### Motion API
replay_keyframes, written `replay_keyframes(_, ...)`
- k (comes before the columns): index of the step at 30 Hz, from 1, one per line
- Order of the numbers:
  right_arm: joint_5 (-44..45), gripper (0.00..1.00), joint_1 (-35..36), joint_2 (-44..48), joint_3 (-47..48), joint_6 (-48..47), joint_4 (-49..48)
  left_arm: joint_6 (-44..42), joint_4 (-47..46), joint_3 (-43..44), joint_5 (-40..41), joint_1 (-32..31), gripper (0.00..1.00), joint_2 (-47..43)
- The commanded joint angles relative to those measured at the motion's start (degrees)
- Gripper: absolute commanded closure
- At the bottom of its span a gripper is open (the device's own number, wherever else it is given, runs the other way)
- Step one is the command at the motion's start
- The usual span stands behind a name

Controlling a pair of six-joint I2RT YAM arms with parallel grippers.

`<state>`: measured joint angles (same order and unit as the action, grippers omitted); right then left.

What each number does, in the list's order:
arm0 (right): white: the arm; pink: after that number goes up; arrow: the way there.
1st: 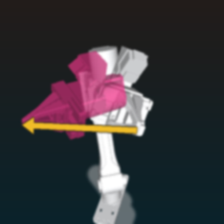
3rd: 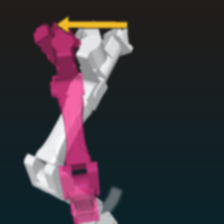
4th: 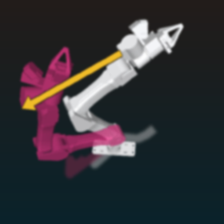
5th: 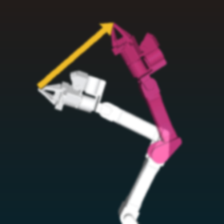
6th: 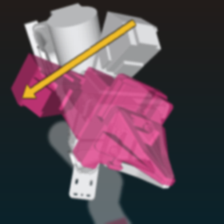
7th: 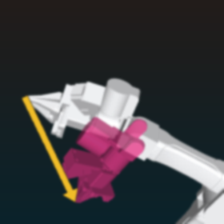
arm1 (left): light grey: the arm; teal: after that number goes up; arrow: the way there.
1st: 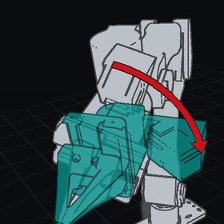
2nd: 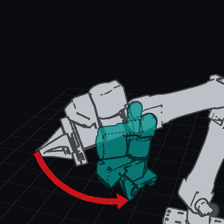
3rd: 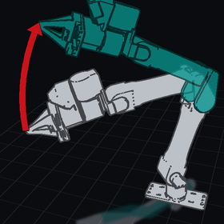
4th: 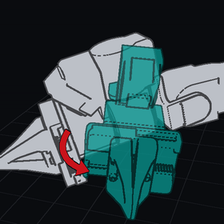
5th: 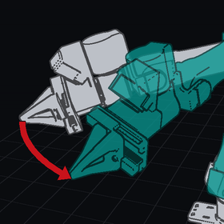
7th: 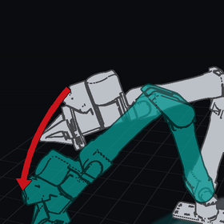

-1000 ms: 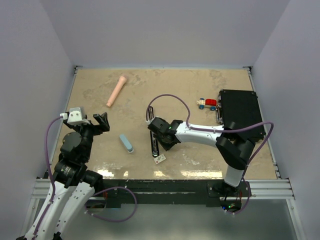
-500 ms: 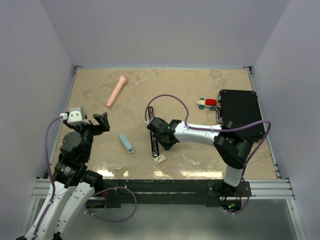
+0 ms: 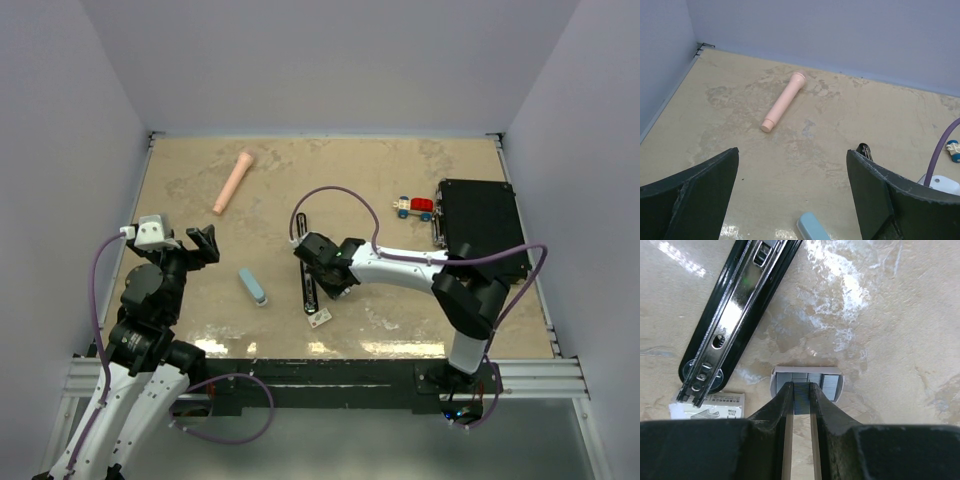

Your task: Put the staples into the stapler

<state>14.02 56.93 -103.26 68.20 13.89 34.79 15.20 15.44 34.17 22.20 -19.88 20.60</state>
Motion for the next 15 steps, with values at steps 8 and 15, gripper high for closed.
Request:
replay_keyframes(8, 6.80, 0.91, 2.40, 11.15, -0.97, 9.04, -9.54, -1.05, -2.08, -0.07, -0.40, 0.63, 0.07, -0.47)
replay_keyframes(15, 14.71, 0.91, 7.14, 11.24, -4.21, 16.51, -21.85, -1.05, -2.08, 0.02, -0.31, 0.63, 0.07, -0.56)
